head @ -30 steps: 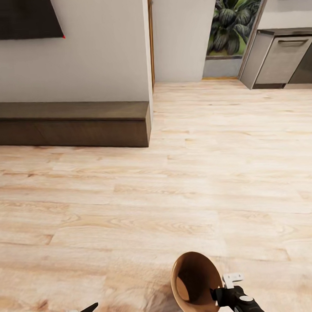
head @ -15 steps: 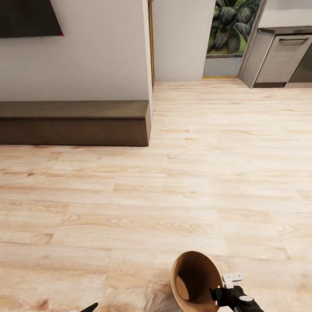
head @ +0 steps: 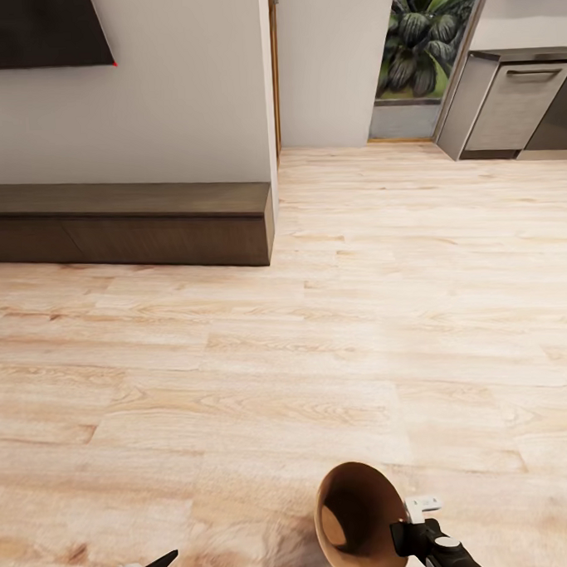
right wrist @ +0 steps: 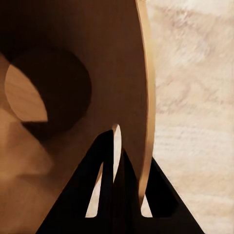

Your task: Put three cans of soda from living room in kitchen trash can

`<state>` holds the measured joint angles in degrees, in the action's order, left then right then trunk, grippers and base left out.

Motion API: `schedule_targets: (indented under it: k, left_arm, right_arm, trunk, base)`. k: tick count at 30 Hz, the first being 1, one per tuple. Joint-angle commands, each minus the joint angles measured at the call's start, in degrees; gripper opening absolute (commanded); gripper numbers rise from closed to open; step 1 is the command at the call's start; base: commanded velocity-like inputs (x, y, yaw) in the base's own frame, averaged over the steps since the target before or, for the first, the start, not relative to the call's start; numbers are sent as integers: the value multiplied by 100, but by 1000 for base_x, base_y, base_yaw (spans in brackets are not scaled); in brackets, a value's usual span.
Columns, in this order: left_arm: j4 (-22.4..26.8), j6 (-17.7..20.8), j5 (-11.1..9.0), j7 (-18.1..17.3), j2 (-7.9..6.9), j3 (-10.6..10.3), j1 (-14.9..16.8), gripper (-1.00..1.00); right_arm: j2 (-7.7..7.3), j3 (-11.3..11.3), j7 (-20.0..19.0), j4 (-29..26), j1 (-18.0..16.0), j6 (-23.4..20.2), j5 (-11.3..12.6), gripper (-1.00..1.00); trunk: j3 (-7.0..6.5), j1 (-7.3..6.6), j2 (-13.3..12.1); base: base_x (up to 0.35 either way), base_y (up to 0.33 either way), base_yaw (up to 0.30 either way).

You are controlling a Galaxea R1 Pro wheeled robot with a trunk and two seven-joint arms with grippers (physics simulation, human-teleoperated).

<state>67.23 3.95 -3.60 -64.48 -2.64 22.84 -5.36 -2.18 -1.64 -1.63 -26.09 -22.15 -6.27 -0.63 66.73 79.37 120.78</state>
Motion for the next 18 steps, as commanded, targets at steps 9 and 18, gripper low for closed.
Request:
schedule_targets:
  k: [9, 18]
  left_arm:
    - [0, 0, -1, 2, 0, 1, 0, 100]
    - [0, 0, -1, 3, 0, 1, 0, 100]
  right_arm:
    - [-2, 11, 5, -1, 0, 3, 9, -100]
    - [-2, 14, 5, -1, 0, 3, 10, -100]
  trunk:
    - [0, 0, 0]
    - [0, 0, 0]
  base:
    - [0, 0, 0]
    - [0, 0, 0]
